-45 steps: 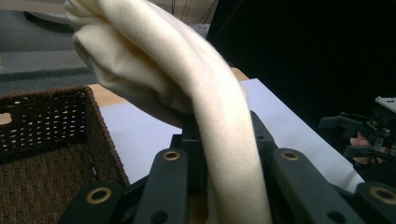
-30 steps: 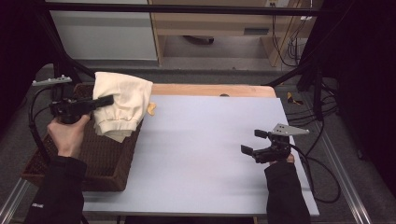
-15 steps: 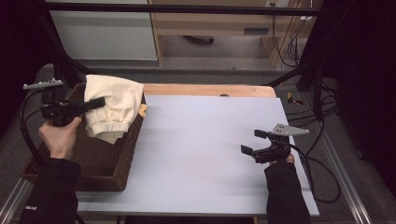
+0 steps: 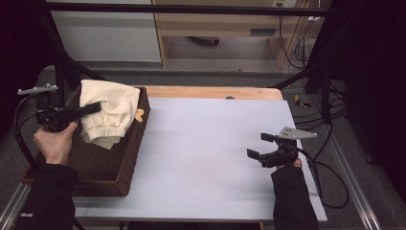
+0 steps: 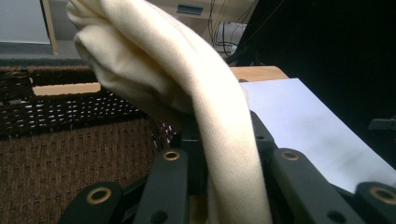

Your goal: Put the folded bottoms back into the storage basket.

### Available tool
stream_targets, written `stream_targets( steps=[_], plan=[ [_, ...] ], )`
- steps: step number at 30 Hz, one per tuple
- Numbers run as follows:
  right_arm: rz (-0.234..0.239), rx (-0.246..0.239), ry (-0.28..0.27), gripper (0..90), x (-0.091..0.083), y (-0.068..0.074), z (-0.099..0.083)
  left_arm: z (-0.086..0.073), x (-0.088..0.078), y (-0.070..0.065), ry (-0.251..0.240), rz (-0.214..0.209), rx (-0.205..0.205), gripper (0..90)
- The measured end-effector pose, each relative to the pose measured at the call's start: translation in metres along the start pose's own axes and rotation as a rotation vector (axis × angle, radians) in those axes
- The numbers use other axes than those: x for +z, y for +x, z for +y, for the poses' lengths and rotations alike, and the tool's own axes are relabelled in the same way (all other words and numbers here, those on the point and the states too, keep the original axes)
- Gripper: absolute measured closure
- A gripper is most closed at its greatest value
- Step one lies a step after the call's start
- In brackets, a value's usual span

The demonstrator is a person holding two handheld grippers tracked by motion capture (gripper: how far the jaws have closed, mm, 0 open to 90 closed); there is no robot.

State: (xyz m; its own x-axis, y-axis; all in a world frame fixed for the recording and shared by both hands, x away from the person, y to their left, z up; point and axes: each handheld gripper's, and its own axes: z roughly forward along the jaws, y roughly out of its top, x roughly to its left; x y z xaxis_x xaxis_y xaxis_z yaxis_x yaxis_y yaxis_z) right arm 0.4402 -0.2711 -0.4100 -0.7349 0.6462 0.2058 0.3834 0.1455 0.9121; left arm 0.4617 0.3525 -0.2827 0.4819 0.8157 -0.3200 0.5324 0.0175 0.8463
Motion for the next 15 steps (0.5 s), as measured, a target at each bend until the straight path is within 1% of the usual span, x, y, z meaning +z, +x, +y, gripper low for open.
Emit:
stream_targets(
  steps=[13, 15],
  plan=[
    [0.001, -0.002, 0.001, 3.0, 0.000, 0.000, 0.000, -0.007, -0.009, 0.017, 0.004, 0.033, -0.012, 73.9],
    [0.000, -0.002, 0.001, 3.0, 0.000, 0.000, 0.000, -0.009, -0.010, 0.020, 0.008, 0.038, -0.020, 73.9]
  ],
)
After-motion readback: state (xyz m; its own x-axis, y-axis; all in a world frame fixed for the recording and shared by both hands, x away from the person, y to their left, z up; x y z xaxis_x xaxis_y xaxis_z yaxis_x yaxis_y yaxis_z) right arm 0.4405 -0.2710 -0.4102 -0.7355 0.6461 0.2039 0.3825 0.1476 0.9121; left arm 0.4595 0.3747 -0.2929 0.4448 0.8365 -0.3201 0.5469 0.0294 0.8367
